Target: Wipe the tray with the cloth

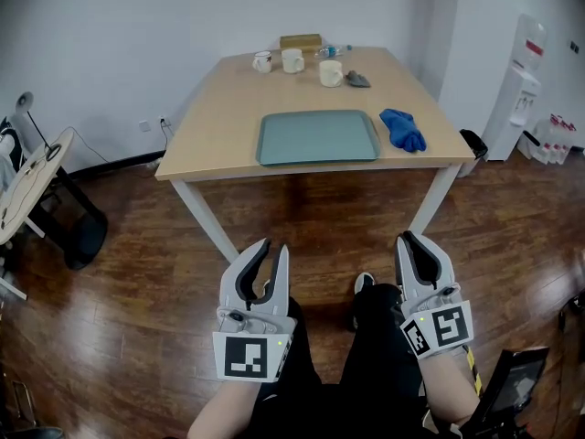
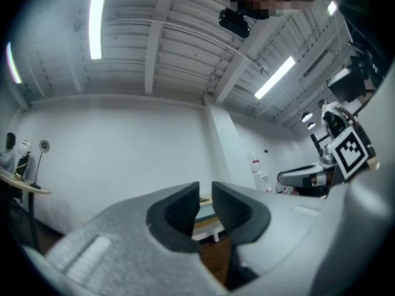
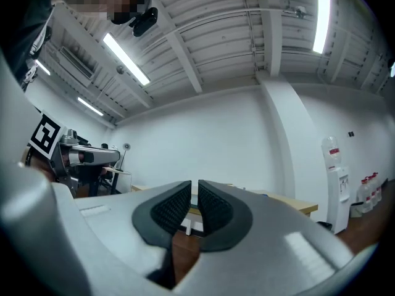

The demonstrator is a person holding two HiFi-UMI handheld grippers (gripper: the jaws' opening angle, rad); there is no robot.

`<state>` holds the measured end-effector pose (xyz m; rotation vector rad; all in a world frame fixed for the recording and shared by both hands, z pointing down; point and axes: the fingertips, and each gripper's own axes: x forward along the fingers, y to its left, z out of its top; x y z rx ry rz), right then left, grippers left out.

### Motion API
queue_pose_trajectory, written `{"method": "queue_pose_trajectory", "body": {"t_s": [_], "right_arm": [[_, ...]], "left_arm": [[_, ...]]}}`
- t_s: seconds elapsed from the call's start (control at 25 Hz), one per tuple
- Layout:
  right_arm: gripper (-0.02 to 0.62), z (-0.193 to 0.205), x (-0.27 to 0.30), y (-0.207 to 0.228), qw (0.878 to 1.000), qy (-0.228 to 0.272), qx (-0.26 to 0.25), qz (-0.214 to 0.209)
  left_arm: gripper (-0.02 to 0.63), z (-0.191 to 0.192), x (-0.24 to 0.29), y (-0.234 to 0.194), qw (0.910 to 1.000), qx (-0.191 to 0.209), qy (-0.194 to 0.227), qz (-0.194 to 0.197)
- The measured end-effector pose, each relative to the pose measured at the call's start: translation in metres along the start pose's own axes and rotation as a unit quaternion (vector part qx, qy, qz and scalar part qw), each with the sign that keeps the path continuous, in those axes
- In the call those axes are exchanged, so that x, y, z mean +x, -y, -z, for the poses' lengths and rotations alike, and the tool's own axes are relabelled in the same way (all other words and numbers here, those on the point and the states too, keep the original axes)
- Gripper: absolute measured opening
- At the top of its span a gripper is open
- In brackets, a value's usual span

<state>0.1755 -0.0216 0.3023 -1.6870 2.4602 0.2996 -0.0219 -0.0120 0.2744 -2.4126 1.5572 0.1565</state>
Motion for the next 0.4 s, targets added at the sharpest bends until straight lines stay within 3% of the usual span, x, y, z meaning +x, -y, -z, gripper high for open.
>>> {"method": "queue_pose_trajectory", "body": {"t_s": [0.4], "right_arm": [[0.037,0.0015,-0.0014,-0.0038,1.000,-0.007,-0.002,-0.004]], "left_arm": [[0.063,0.0019,0.0017,0.0053,1.0000,0.000,-0.004,0.006]]}}
